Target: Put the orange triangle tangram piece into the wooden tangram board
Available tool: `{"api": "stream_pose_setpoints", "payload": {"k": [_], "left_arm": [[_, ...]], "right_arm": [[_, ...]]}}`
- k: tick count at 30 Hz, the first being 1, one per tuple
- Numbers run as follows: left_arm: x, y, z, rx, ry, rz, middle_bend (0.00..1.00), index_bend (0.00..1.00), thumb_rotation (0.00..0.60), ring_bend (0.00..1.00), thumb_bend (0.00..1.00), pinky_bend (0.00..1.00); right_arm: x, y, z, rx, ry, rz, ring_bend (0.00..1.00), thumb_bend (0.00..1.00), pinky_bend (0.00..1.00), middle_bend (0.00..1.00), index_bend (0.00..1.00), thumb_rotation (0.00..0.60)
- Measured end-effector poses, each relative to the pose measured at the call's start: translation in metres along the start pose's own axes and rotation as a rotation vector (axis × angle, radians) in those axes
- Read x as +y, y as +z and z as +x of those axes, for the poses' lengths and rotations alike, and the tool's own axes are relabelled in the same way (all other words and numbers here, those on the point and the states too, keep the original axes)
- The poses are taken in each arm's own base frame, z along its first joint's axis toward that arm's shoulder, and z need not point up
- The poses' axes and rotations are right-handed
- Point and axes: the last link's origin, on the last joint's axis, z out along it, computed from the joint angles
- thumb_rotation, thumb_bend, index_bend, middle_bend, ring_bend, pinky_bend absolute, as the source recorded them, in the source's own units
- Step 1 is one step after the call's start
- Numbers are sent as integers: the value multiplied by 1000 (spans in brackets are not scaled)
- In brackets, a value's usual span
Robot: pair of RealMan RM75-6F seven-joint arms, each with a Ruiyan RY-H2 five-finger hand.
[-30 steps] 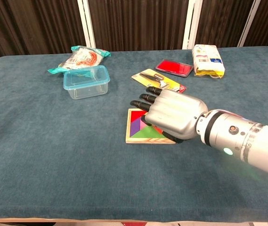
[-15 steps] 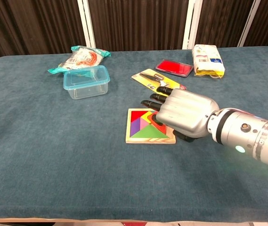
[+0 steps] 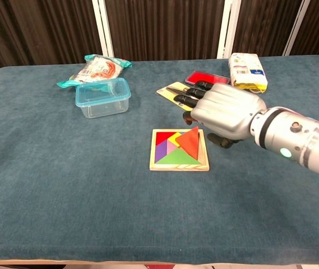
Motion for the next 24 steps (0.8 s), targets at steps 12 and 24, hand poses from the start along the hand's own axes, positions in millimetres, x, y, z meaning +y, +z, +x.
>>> {"api": "stream_pose_setpoints", "payload": {"k": [12, 24], "left_arm": [[-2, 0, 1, -4, -2, 6, 8, 0, 600, 21, 459, 98], [-2, -3, 2, -1, -5, 3, 8, 0, 600, 21, 459, 97]], "right_arm": [[-13, 29, -6, -55, 12, 3, 0, 593, 0, 12, 410, 600], [-16, 27, -7, -67, 8, 17, 0, 593, 0, 12, 436, 600]]}}
